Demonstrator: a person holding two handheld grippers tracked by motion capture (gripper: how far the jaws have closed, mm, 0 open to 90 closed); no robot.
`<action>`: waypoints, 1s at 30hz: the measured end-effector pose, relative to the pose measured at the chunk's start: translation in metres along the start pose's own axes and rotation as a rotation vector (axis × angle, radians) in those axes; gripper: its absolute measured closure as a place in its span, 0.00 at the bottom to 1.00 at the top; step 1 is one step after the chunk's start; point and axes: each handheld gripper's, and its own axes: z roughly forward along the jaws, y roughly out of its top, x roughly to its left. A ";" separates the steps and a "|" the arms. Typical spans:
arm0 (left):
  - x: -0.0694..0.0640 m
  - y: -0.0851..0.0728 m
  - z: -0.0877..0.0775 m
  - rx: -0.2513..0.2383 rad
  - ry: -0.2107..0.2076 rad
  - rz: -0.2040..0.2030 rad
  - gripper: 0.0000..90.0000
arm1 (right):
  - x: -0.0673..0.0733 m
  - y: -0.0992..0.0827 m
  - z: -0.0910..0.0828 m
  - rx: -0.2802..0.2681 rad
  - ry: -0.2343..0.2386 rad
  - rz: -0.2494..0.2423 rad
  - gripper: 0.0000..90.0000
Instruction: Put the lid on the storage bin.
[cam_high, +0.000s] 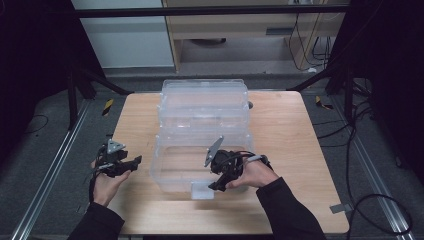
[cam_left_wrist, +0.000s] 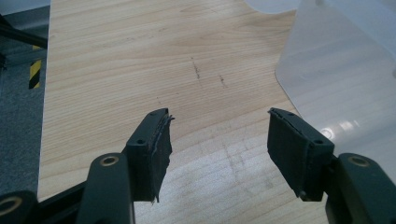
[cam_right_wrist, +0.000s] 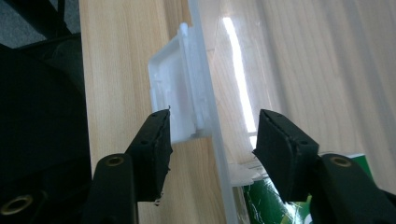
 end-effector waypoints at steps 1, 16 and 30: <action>0.000 0.000 0.000 -0.003 0.002 -0.002 0.43 | -0.001 -0.001 0.002 0.009 0.007 0.001 0.54; 0.000 0.002 -0.003 -0.011 -0.005 0.004 0.43 | -0.005 0.000 0.017 0.082 0.047 0.003 0.64; 0.000 0.012 -0.012 -0.045 -0.019 0.029 0.44 | -0.006 0.003 0.025 0.125 0.082 0.003 0.69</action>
